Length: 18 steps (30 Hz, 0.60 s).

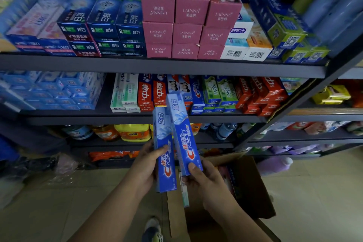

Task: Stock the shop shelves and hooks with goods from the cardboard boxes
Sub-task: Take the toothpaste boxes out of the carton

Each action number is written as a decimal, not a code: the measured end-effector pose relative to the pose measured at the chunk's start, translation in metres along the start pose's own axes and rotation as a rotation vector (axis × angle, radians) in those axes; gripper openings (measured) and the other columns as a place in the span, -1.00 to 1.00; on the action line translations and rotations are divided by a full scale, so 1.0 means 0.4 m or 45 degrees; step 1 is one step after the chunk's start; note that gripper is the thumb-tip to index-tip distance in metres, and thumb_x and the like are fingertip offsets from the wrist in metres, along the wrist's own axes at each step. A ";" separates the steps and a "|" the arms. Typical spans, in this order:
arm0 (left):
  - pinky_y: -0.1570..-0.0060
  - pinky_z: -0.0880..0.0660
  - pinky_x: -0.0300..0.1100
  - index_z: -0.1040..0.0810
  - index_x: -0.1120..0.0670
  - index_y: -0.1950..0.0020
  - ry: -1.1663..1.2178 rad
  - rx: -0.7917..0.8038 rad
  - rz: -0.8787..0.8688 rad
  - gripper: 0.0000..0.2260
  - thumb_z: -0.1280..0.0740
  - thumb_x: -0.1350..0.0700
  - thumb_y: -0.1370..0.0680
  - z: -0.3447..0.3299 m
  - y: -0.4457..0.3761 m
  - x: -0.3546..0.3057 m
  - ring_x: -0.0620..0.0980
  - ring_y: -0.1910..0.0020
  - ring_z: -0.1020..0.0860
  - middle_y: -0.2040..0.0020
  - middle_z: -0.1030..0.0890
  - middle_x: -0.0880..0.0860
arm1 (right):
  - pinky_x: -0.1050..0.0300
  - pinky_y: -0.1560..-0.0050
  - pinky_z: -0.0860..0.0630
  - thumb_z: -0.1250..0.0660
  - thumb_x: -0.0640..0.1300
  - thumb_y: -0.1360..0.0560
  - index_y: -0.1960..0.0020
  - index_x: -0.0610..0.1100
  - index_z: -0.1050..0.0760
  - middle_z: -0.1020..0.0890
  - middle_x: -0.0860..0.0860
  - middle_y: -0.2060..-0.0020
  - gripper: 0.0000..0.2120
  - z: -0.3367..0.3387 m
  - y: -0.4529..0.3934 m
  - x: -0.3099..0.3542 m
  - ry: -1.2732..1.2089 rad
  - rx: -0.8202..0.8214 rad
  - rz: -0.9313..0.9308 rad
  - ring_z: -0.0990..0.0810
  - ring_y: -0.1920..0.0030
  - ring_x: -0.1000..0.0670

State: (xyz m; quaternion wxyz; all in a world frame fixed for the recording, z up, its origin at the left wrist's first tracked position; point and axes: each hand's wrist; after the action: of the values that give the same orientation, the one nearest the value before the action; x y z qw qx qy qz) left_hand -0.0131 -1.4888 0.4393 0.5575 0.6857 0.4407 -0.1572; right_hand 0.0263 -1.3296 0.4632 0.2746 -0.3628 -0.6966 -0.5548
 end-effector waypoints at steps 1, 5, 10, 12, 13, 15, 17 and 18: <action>0.19 -0.52 -0.06 -0.49 0.08 -0.24 -0.003 -0.021 -0.003 -0.70 -0.35 0.20 -0.51 0.005 0.003 0.001 0.12 0.04 -0.62 -0.02 -0.65 0.15 | 0.03 0.01 -0.60 -0.41 0.00 -0.35 -0.06 0.02 -0.51 -0.69 -0.04 0.05 -0.70 0.002 -0.009 0.005 -0.017 -0.037 0.009 -0.68 0.07 0.00; 0.18 -0.50 -0.06 -0.46 0.06 -0.27 0.024 -0.076 0.021 -0.67 -0.34 0.21 -0.51 0.037 0.010 0.012 0.11 0.03 -0.60 -0.04 -0.63 0.15 | 0.10 0.08 -0.57 -0.38 0.02 -0.43 -0.21 -0.04 -0.47 -0.67 -0.04 0.07 -0.62 0.009 -0.087 0.063 0.024 -0.108 0.088 -0.67 0.09 0.01; 0.15 -0.53 -0.04 -0.47 0.08 -0.27 0.035 -0.102 0.046 -0.66 -0.35 0.22 -0.50 0.075 0.010 0.023 0.16 -0.02 -0.61 -0.07 -0.64 0.18 | 0.11 0.13 -0.52 -0.32 -0.07 -0.55 -0.38 -0.23 -0.32 -0.59 -0.06 0.23 -0.53 -0.006 -0.227 0.159 -0.007 -0.180 0.131 -0.58 0.26 0.00; 0.16 -0.52 -0.04 -0.47 0.10 -0.26 0.042 -0.109 0.055 -0.65 -0.36 0.23 -0.48 0.089 0.012 0.023 0.16 0.00 -0.62 -0.07 -0.64 0.20 | 0.06 0.07 -0.48 -0.32 -0.09 -0.56 -0.47 -0.18 -0.19 -0.56 -0.06 0.29 -0.44 -0.011 -0.272 0.182 -0.066 -0.254 0.086 -0.52 0.31 0.01; 0.17 -0.52 -0.04 -0.48 0.09 -0.25 0.047 -0.108 0.056 -0.66 -0.36 0.23 -0.48 0.095 0.015 0.023 0.15 0.02 -0.62 -0.08 -0.63 0.21 | 0.07 0.05 -0.48 -0.33 -0.09 -0.56 -0.46 -0.14 -0.19 -0.55 -0.06 0.28 -0.45 -0.009 -0.293 0.189 -0.108 -0.294 0.063 -0.51 0.31 0.02; 0.17 -0.51 -0.04 -0.49 0.08 -0.25 0.065 -0.102 0.055 -0.67 -0.35 0.24 -0.49 0.110 0.019 0.022 0.14 0.02 -0.61 -0.08 -0.63 0.21 | 0.10 0.04 -0.49 -0.38 -0.06 -0.52 -0.23 -0.09 -0.35 -0.56 -0.05 0.29 -0.65 -0.006 -0.330 0.191 -0.163 -0.415 0.020 -0.52 0.30 0.04; 0.17 -0.50 -0.03 -0.48 0.07 -0.27 0.085 -0.098 0.054 -0.65 -0.34 0.25 -0.49 0.125 0.022 0.021 0.15 0.03 -0.61 -0.09 -0.62 0.21 | 0.15 0.13 -0.50 -0.42 -0.01 -0.48 0.09 -0.18 -0.46 -0.57 -0.02 0.35 -0.75 -0.004 -0.355 0.189 -0.150 -0.540 -0.019 -0.51 0.34 0.06; 0.17 -0.50 -0.03 -0.47 0.08 -0.28 0.087 -0.100 0.052 -0.64 -0.34 0.25 -0.49 0.132 0.022 0.021 0.15 0.03 -0.61 -0.10 -0.61 0.21 | 0.20 0.21 -0.49 -0.42 -0.02 -0.48 0.18 -0.18 -0.47 -0.56 0.00 0.36 -0.75 -0.003 -0.367 0.186 -0.163 -0.567 -0.009 -0.51 0.36 0.07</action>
State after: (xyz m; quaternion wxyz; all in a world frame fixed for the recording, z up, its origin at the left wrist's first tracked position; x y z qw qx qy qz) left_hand 0.0132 -1.5329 0.4214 0.5717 0.6773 0.4511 -0.1050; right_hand -0.1363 -1.3335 0.4375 0.1411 -0.4463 -0.5742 -0.6717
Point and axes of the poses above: each hand's wrist, its own y-axis away from the middle knuckle, its own z-axis out of the back of the hand, x = y × z
